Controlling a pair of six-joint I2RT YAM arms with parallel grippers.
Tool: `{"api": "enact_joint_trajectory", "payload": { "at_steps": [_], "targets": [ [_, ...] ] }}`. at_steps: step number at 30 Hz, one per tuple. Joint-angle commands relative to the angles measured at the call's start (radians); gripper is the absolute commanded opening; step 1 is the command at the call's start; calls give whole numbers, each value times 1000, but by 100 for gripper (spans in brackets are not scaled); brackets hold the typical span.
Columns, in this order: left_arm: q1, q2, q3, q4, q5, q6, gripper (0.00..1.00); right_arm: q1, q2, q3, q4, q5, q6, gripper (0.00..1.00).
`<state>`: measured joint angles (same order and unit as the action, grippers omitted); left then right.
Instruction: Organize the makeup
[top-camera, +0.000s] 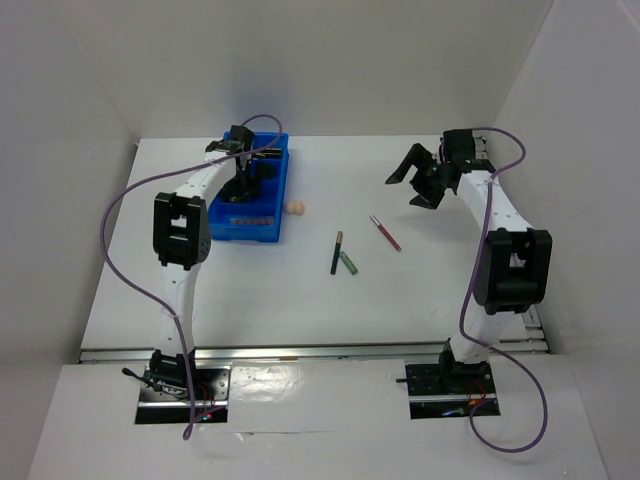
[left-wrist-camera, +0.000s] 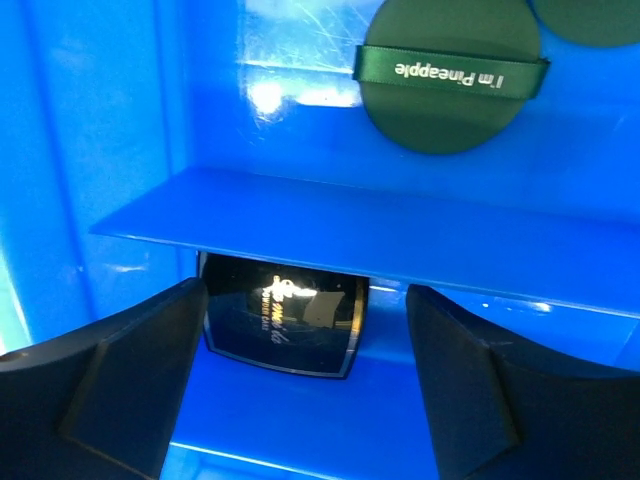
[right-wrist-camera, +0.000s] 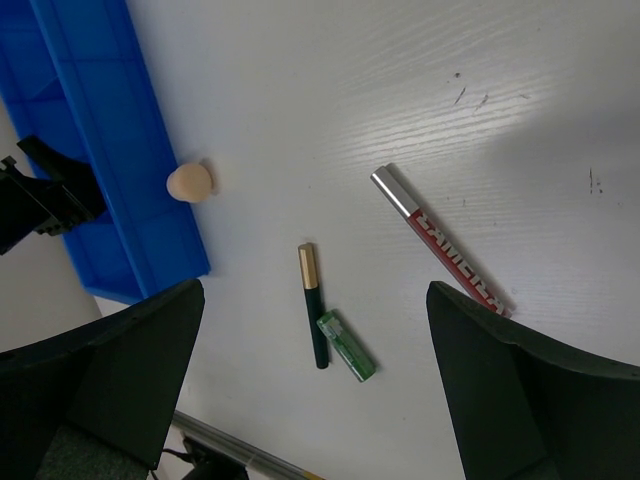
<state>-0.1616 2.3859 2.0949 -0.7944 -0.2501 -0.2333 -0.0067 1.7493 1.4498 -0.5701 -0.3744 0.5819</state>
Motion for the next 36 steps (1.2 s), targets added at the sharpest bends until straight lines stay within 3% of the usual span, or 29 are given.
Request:
{"api": "enact_joint_trajectory", "payload": {
  "at_steps": [1, 3, 5, 16, 19, 25, 30, 36],
  "targets": [
    [4, 99, -6, -52, 115, -6, 91, -7, 6, 57, 16, -9, -5, 100],
    [4, 113, -6, -52, 202, 23, 80, -7, 6, 57, 16, -9, -5, 100],
    [4, 104, -6, -52, 270, 35, 78, -7, 6, 57, 16, -9, -5, 100],
    [13, 15, -24, -54, 574, 89, 85, -7, 6, 57, 16, -18, 4, 100],
    [13, 24, 8, -72, 494, 74, 90, -7, 6, 57, 16, -18, 4, 100],
    [13, -99, -58, 7, 183, -9, 98, -7, 6, 47, 25, -18, 4, 100],
    [13, -122, -59, 17, -29, -73, 99, -7, 6, 47, 26, -27, 4, 100],
    [13, -42, 8, -31, -86, -101, 99, -7, 6, 47, 26, -27, 4, 100]
  ]
}}
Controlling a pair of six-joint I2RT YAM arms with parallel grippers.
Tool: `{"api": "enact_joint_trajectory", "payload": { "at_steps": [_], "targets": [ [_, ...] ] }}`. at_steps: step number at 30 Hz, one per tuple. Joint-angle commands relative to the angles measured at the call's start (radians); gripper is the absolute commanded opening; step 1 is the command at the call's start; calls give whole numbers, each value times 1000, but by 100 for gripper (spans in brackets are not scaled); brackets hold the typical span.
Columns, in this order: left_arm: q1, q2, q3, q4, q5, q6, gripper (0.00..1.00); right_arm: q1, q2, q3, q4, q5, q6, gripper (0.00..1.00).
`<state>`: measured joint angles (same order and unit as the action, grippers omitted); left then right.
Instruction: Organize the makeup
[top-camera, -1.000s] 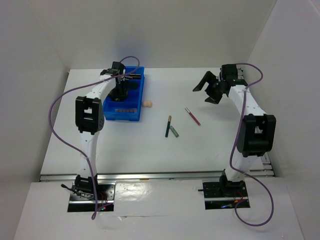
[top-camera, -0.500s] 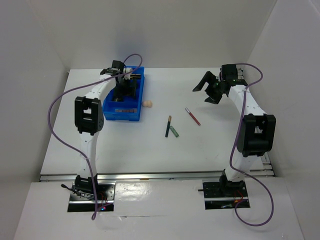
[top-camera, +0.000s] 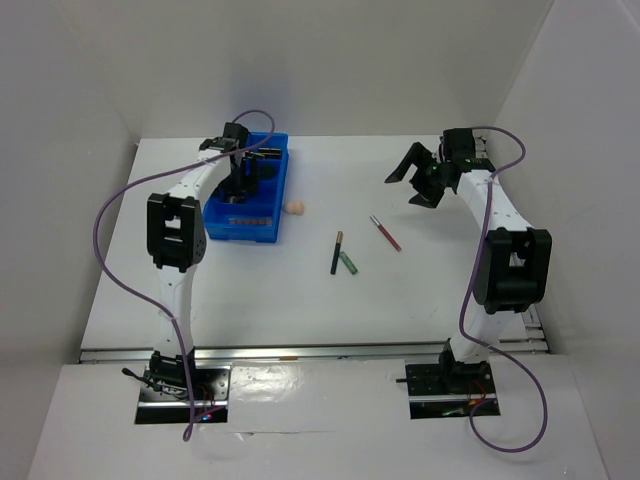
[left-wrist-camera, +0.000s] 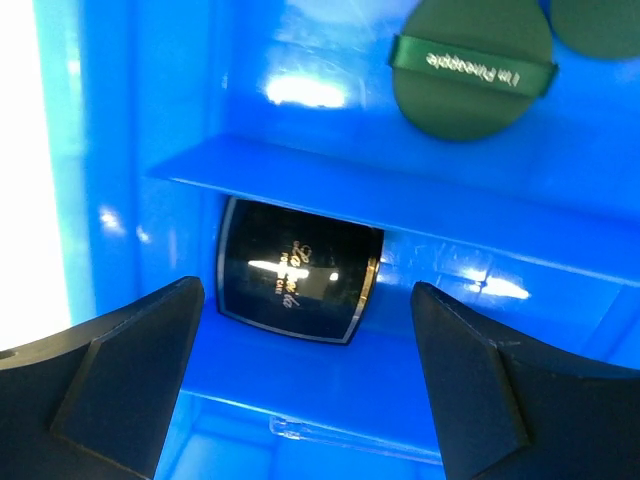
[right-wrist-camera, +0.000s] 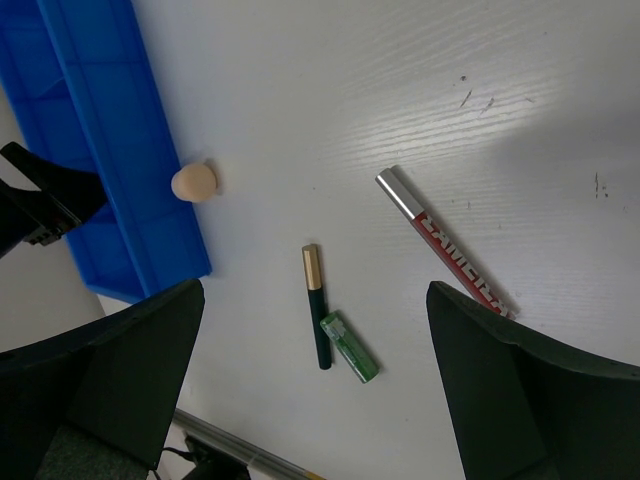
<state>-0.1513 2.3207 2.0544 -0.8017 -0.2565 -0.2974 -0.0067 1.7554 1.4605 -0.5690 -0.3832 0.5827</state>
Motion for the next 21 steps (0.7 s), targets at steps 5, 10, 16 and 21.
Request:
{"api": "enact_joint_trajectory", "payload": {
  "at_steps": [5, 10, 16, 21],
  "targets": [
    [2, 106, 67, -56, -64, -37, 100, -7, 0, 37, 24, -19, 3, 100],
    [2, 184, 37, -88, 9, -23, 100, -7, 0, 37, 24, -19, 3, 100],
    [2, 175, -25, -97, 219, 69, 99, -7, 0, 37, 24, -19, 3, 100],
    [2, 100, -89, -59, 420, 118, 96, -7, 0, 37, 24, -19, 3, 100]
  ]
}}
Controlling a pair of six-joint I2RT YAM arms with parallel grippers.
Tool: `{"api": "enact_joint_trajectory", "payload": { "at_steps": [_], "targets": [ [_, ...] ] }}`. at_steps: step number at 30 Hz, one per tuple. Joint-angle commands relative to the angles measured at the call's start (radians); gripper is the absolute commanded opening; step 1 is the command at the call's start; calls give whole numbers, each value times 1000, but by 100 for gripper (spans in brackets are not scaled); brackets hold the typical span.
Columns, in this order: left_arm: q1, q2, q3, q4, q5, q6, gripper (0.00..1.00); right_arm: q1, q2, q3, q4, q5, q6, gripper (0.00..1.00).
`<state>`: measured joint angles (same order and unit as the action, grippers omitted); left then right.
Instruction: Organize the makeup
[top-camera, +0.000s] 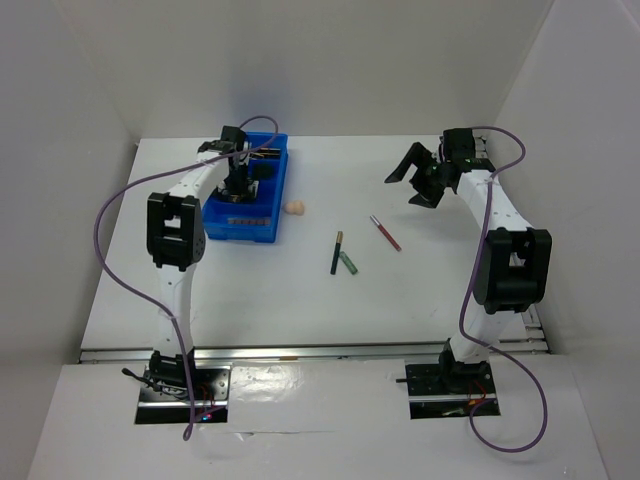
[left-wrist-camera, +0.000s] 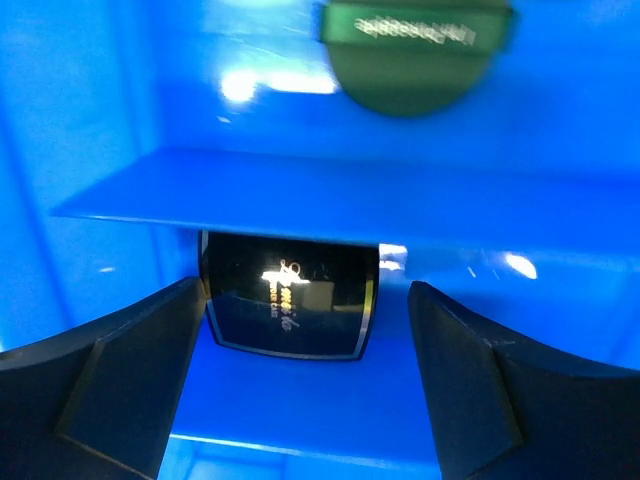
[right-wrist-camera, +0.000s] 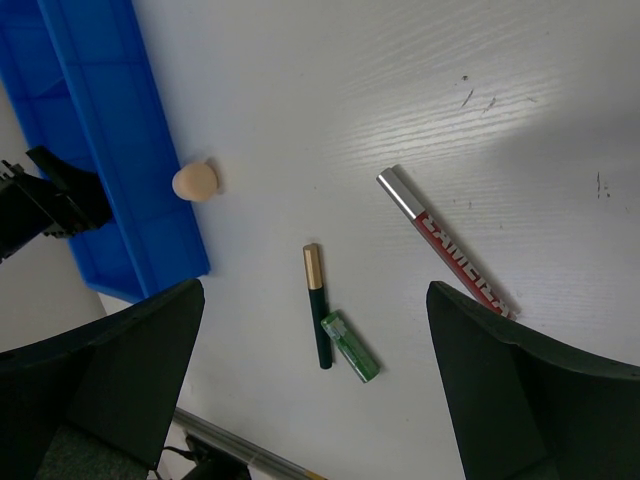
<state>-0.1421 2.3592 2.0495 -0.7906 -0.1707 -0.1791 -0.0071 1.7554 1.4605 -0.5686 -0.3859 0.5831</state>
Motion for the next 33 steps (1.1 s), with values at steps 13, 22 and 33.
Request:
{"api": "enact_joint_trajectory", "payload": {
  "at_steps": [13, 22, 33],
  "targets": [
    [-7, 84, 3, -110, 377, 10, 93, -7, 0, 37, 24, -16, 3, 100],
    [-28, 72, 5, -110, 108, -57, 100, -7, 9, 37, 33, -27, 3, 100],
    [-77, 132, 17, -99, -66, -118, 100, -7, 9, 37, 33, -36, 3, 100]
  ]
}}
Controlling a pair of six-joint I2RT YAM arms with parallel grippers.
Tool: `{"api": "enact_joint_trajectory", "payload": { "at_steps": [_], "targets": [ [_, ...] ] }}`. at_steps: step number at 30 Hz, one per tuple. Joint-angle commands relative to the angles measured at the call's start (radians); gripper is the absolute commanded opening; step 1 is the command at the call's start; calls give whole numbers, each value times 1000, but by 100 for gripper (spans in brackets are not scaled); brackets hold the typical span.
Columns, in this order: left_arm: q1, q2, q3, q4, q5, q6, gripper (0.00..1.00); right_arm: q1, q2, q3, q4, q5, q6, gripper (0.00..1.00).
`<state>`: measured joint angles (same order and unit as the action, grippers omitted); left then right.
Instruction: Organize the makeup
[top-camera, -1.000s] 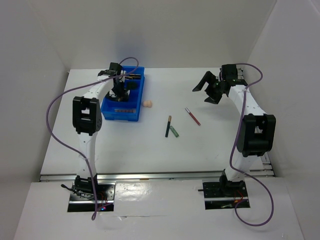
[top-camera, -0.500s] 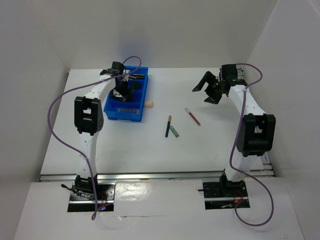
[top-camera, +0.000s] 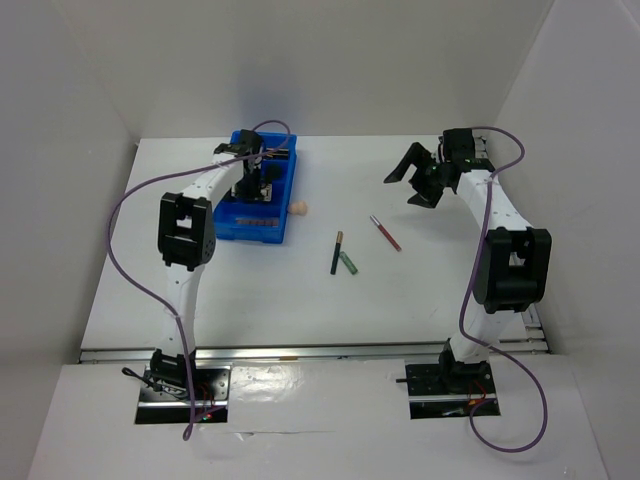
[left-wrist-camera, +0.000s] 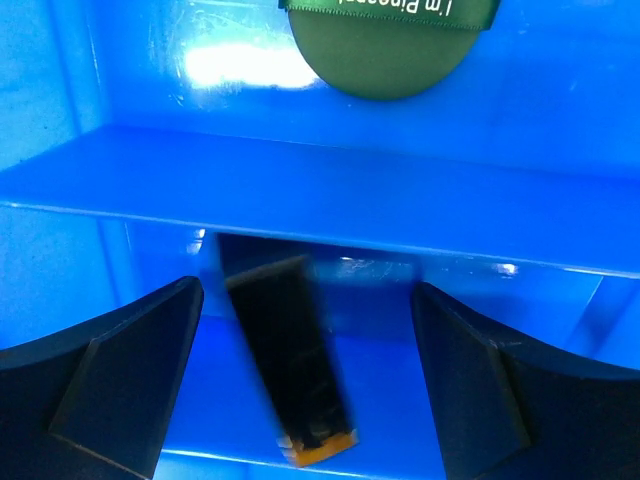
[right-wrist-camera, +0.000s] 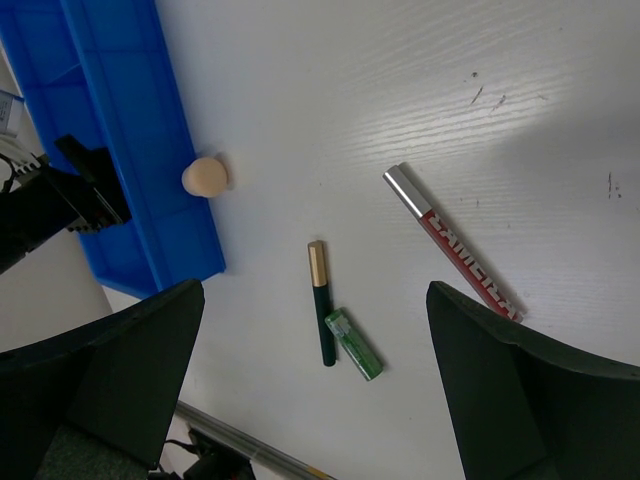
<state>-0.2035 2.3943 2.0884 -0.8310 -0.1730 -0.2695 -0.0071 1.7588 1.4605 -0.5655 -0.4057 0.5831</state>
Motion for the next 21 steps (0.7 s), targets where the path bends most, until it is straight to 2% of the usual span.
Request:
{"api": "enact_joint_trajectory", "payload": {
  "at_steps": [1, 4, 7, 8, 11, 12, 13, 14, 21],
  "targets": [
    [-16, 97, -22, -59, -63, -28, 100, -7, 5, 37, 30, -16, 3, 100],
    [-16, 65, -66, -31, -42, -28, 96, -7, 5, 37, 30, -16, 3, 100],
    [-16, 30, -77, -22, -31, -28, 80, -7, 5, 37, 30, -16, 3, 100],
    [-16, 29, -77, -22, -31, -19, 71, -7, 5, 37, 30, -16, 3, 100],
    [-16, -4, -77, -22, -31, -19, 28, -7, 5, 27, 39, -16, 3, 100],
    [-16, -4, -77, -22, -40, -19, 19, -7, 5, 27, 39, -16, 3, 100],
    [-16, -29, -77, -22, -40, -19, 4, -7, 5, 27, 39, -16, 3, 100],
    [-16, -38, -77, -31, -40, -28, 0, -7, 5, 27, 39, -16, 3, 100],
    [-16, -128, -8, -75, -31, -28, 0, -7, -13, 27, 39, -16, 3, 100]
  ]
}}
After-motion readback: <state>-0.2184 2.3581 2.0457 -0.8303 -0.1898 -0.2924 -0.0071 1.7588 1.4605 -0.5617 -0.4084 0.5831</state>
